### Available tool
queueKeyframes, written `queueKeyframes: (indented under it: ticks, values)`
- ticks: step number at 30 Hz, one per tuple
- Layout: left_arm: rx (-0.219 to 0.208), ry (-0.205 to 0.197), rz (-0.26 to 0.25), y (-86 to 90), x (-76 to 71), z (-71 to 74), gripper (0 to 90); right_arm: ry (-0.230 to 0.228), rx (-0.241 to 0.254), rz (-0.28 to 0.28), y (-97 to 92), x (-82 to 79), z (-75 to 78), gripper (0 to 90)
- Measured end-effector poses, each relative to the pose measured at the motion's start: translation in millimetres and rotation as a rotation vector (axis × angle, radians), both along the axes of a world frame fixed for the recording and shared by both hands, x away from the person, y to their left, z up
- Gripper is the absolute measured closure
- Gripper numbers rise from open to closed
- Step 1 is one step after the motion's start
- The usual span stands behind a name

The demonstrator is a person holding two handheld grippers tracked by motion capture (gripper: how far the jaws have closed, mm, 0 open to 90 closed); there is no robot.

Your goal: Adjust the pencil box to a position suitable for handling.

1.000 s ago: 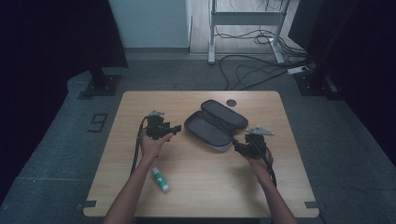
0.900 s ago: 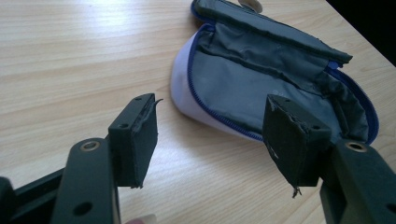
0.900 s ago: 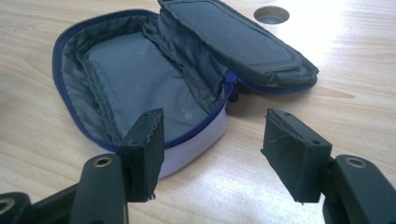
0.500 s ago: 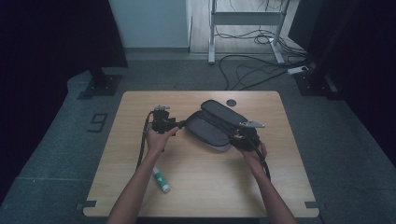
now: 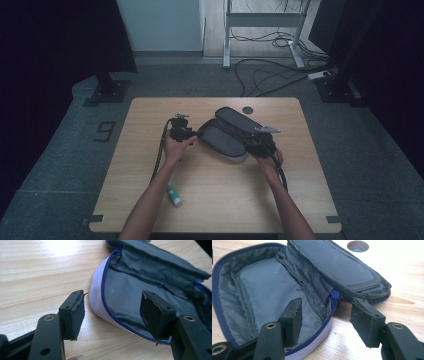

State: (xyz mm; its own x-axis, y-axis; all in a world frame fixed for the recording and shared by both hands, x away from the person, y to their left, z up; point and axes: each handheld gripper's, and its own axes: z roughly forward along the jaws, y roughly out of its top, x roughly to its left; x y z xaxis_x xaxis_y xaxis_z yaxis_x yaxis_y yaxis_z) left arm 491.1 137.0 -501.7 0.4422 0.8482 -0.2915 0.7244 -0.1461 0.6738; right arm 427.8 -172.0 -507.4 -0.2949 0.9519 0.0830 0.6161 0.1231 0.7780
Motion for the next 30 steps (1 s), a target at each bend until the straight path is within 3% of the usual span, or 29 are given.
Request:
queueKeyframes:
  ticks: [7,14,19,26,30]
  values:
    - [0.034,0.033,0.008,-7.1,8.2,-9.6,37.2,0.018,0.007,-0.022,-3.5,5.3,-7.8,43.6]
    - [0.056,0.041,0.018,-14.1,13.5,-12.0,38.1,0.039,0.006,-0.02,-5.7,8.6,-12.5,46.5]
    - [0.063,0.047,0.025,-17.6,16.6,-17.9,42.9,0.069,0.024,-0.007,-8.4,12.1,-18.1,50.1]
    - [0.084,0.069,0.027,-16.3,19.2,-25.1,49.9,0.073,0.021,0.016,-6.3,13.1,-19.7,59.5]
    - [0.07,0.075,0.026,-13.7,20.6,-26.0,58.2,0.084,0.019,0.03,-4.7,14.5,-22.4,65.6]
